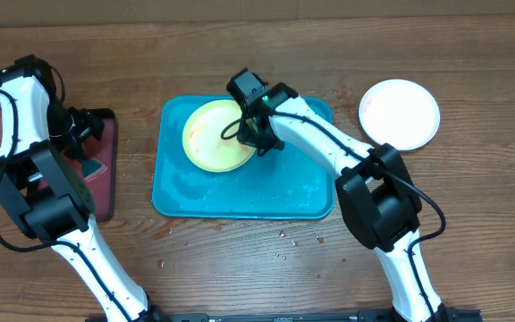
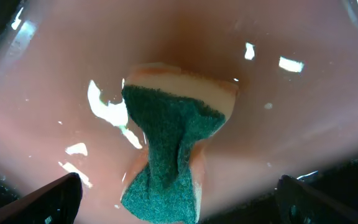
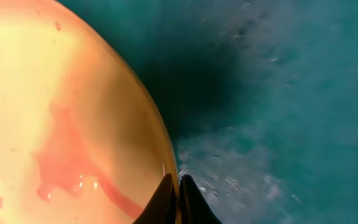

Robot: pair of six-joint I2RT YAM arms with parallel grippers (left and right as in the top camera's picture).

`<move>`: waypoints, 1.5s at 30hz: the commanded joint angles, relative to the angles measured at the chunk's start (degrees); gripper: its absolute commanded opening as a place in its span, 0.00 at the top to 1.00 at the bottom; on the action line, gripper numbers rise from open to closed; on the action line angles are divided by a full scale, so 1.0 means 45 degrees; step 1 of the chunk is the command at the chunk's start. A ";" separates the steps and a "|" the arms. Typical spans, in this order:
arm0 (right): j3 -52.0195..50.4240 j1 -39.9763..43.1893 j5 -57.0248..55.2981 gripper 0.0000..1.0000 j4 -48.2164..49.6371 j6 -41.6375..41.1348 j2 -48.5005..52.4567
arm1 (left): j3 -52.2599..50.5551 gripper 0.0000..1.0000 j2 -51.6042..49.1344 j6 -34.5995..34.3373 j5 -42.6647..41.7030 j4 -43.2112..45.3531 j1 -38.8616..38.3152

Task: Clean dirty plates on tray and stack at the side
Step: 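Lift and tilt the yellow plate up with the right gripper, then carry the yellow plate right and stack it on the white plate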

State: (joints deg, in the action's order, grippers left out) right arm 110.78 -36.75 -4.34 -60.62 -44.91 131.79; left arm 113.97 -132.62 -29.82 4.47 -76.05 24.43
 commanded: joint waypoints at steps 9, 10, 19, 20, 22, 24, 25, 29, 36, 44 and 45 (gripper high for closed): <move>0.0665 0.0024 -0.3716 0.96 -0.1447 0.0719 -0.0228 | 0.0311 0.00 0.0379 0.0044 -0.0107 -0.0015 -0.0015; 0.0661 -0.0019 -0.4362 0.96 -0.1661 0.0748 -0.0452 | 0.0311 0.00 0.0379 0.0044 -0.0107 -0.0015 -0.0015; 0.0661 -0.0869 -0.9486 0.96 -0.2123 0.3900 -0.2817 | 0.0311 0.00 0.0379 0.0044 -0.0107 -0.0015 -0.0015; 0.0661 -0.1010 -1.0069 0.96 -0.2118 0.4362 -0.2997 | 0.0311 0.00 0.0379 0.0044 -0.0107 -0.0015 -0.0015; 0.0661 -0.1292 -1.1205 0.96 -0.2113 0.5411 -0.3274 | 0.0311 0.00 0.0379 0.0044 -0.0107 -0.0015 -0.0015; 0.0661 -0.1579 -1.2274 0.96 -0.2127 0.6533 -0.3453 | 0.0311 0.00 0.0379 0.0044 -0.0107 -0.0015 -0.0015; 0.0661 -0.1734 -1.2769 0.96 -0.2127 0.7087 -0.3507 | 0.0311 0.00 0.0379 0.0044 -0.0107 -0.0015 -0.0015; 0.0661 -0.2443 -1.4353 0.96 -0.2127 0.8485 -0.3546 | 0.0311 0.00 0.0379 0.0044 -0.0107 -0.0015 -0.0015; 0.0661 -0.3628 -1.6296 0.96 -0.2123 0.9428 -0.3546 | 0.0311 0.00 0.0379 0.0044 -0.0107 -0.0015 -0.0015; 0.0661 -0.4036 -1.8632 0.96 -0.2132 0.9840 -0.3546 | 0.0311 0.00 0.0379 0.0044 -0.0107 -0.0019 -0.0015; 0.0661 -0.4041 -1.8719 0.96 -0.2132 1.0229 -0.3546 | 0.0311 0.00 0.0379 0.0044 -0.0107 -0.0015 -0.0015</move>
State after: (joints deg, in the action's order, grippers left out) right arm 112.88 -54.85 -81.71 -70.32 -1.87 117.05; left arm 113.97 -132.62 -29.82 4.47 -76.03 24.43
